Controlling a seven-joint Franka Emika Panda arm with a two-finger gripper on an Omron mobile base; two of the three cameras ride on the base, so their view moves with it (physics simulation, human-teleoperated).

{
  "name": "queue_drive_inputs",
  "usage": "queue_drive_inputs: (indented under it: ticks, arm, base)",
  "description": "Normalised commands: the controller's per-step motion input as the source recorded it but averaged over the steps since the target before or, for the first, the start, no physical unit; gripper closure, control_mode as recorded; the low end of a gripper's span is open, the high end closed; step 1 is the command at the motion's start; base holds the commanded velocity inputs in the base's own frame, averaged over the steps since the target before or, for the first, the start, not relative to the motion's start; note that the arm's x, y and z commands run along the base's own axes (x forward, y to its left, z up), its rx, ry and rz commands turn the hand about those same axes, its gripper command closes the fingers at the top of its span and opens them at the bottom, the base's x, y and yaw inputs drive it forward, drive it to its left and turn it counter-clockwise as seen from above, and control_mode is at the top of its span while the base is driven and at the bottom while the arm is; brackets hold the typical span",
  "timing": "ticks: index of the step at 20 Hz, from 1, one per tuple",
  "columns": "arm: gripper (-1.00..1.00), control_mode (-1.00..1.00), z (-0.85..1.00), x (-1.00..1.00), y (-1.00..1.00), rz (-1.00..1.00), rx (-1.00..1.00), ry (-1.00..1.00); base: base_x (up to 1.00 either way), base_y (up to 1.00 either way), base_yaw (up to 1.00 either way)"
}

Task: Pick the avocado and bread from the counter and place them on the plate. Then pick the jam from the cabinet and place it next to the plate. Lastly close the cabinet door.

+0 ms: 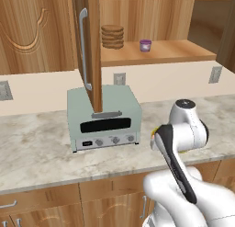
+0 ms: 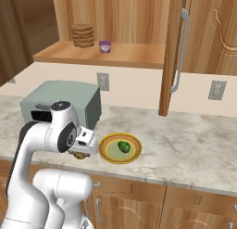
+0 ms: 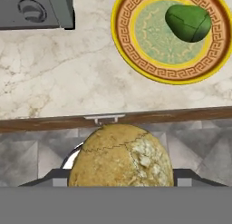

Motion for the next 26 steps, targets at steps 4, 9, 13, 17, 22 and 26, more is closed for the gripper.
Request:
queue_drive_inputs:
  ticks: [4,9,13,17,22,26]
  arm:
    - [1.00,-1.00,0.11,0.12,-0.52,0.01,0.00,0.00]
    - [1.00,-1.00,0.00,0.47,-0.33,0.12,0.00,0.00]
    - [1.00,-1.00,0.00,0.51,-0.29,0.15,0.00,0.04]
    - [1.00,-1.00,-0.01,0.34,-0.22,0.12,0.00,0.04]
    - [1.00,-1.00,-0.17,0.27,-0.04,0.10,0.00,0.10]
    - [1.00,-1.00,-0.24,0.33,-0.03,0.10,0.00,0.09]
  base:
    - [0.00,0.00,0.00]
    - [0.00,0.00,0.00]
    - [0.00,0.00,0.00]
    - [0.00,0.00,0.00]
    - [0.00,0.00,0.00]
    - [0.00,0.00,0.00]
